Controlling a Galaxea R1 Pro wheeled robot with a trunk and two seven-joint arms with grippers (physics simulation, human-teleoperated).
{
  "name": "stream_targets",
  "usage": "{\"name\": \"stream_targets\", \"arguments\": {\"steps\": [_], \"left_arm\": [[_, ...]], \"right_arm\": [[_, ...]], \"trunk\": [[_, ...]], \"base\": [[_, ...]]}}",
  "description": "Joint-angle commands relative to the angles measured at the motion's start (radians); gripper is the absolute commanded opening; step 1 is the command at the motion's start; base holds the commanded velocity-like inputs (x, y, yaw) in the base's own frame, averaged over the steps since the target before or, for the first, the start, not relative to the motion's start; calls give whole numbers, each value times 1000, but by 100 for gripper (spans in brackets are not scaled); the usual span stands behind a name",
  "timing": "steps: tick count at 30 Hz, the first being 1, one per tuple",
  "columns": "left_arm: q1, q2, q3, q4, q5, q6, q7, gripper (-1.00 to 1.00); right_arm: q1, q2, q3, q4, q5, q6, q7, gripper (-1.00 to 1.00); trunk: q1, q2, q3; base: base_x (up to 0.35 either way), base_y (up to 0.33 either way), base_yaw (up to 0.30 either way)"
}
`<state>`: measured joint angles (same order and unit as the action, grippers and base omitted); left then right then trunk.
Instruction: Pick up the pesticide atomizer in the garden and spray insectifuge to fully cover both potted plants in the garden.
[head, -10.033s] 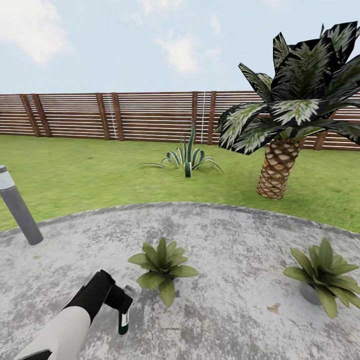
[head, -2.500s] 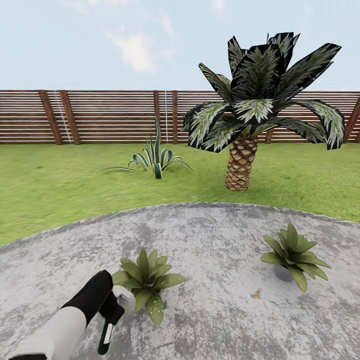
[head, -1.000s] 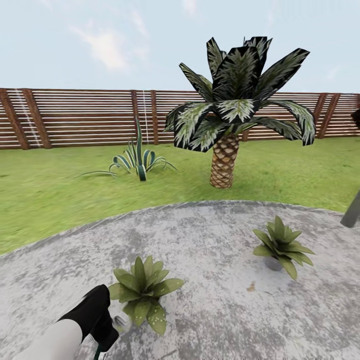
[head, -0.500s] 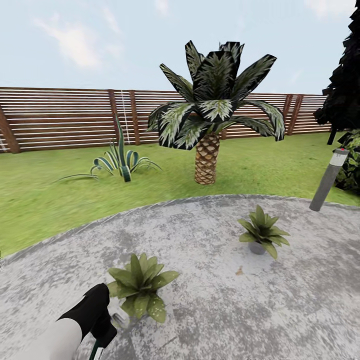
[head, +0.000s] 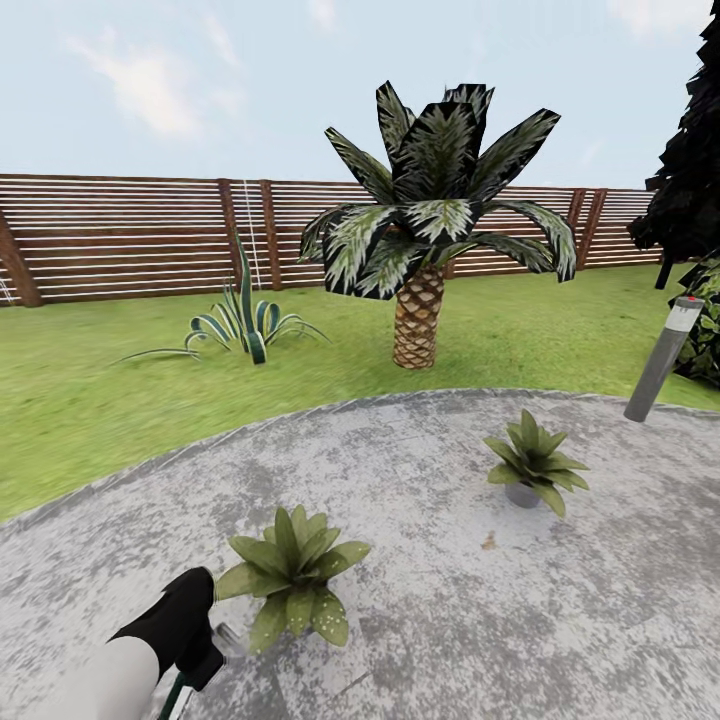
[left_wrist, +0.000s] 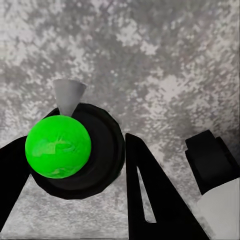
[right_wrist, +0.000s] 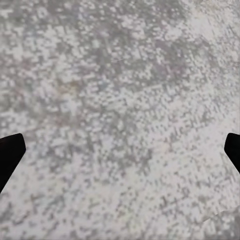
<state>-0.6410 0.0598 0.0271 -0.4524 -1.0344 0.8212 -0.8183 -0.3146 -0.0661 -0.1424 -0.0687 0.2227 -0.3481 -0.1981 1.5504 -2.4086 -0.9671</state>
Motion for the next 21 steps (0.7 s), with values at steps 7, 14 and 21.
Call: {"name": "stream_targets", "arguments": {"steps": [7,14,21], "left_arm": [[-8,-27,5,-1,3,9,-10,-100],[-14,-21,4,0,-4,3,-89,-100],[-5,96,2,0,-2,-5,-154,-100]], "right_arm": [[-1,1,-7,1,11,-3,-3,100],[-1,1,-8,1,11,-3,-3,100],[-1,2,-8,1,10,-3,-3,100]], "trunk": [[0,0,-1],[0,0,-1],[0,0,-1]], "base": [[0,0,0],[0,0,-167],[0,0,-289]]}}
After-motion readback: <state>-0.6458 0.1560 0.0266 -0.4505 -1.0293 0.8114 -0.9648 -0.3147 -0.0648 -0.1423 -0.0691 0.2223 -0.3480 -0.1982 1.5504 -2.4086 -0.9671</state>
